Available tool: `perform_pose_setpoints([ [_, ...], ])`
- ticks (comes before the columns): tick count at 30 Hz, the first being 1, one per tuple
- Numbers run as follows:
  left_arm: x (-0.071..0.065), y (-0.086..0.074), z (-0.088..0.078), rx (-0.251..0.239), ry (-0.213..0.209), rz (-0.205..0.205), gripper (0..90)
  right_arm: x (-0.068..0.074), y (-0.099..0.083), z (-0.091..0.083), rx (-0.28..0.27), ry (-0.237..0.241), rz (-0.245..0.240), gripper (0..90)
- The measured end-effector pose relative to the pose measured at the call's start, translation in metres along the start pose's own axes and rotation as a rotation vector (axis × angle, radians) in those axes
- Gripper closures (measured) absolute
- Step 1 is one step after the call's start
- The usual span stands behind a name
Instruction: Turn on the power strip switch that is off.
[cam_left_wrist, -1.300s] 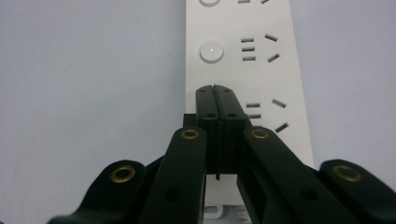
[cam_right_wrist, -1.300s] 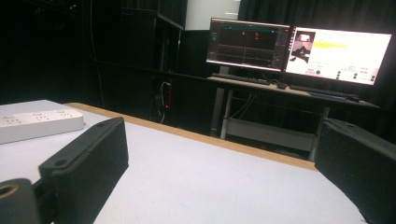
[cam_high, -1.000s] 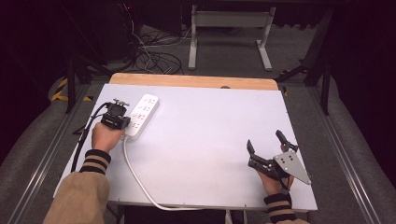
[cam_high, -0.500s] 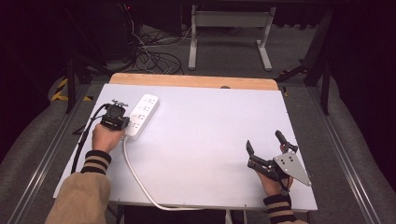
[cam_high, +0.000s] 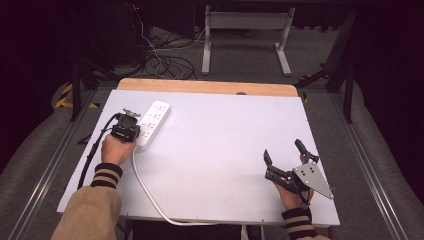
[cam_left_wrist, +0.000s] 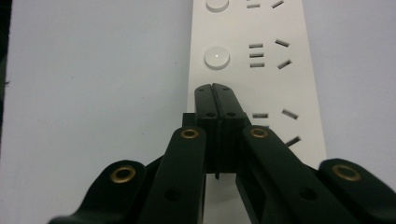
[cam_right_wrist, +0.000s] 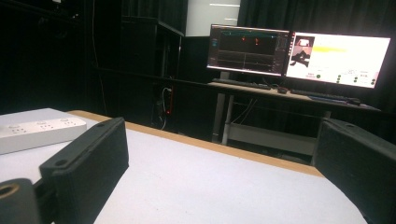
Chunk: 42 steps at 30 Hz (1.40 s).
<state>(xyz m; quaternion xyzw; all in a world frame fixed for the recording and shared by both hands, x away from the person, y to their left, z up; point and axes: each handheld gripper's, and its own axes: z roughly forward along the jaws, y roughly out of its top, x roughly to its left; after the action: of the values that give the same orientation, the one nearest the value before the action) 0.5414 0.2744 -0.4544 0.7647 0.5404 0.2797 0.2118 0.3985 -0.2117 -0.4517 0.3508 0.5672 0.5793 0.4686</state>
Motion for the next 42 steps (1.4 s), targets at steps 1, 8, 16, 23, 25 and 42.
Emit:
perform_pose_setpoints([
  [1,0.0013,0.0001,-0.0001,0.001,-0.009,0.000,90.0,-0.0001,0.0000,-0.0002,0.000,0.000,0.003,3.8],
  [8,0.0034,0.0002,0.0002,-0.001,-0.028,-0.016,90.0,0.0000,-0.0004,-0.0012,0.005,-0.002,0.004,3.8],
  [16,0.0035,-0.0013,0.0001,-0.012,-0.022,-0.014,90.0,-0.0001,-0.0007,-0.0016,0.006,-0.004,0.000,3.8],
  [23,0.0065,-0.0003,0.0000,-0.009,-0.043,-0.016,90.0,-0.0012,-0.0019,-0.0008,0.012,-0.008,0.004,3.9],
  [25,0.0061,-0.0006,-0.0002,-0.009,-0.039,-0.014,90.0,-0.0011,-0.0022,-0.0005,0.014,-0.009,0.004,3.9],
  [42,0.0036,-0.0054,-0.0016,-0.059,-0.073,-0.041,90.0,-0.0007,-0.0021,-0.0009,0.013,-0.004,0.008,3.9],
])
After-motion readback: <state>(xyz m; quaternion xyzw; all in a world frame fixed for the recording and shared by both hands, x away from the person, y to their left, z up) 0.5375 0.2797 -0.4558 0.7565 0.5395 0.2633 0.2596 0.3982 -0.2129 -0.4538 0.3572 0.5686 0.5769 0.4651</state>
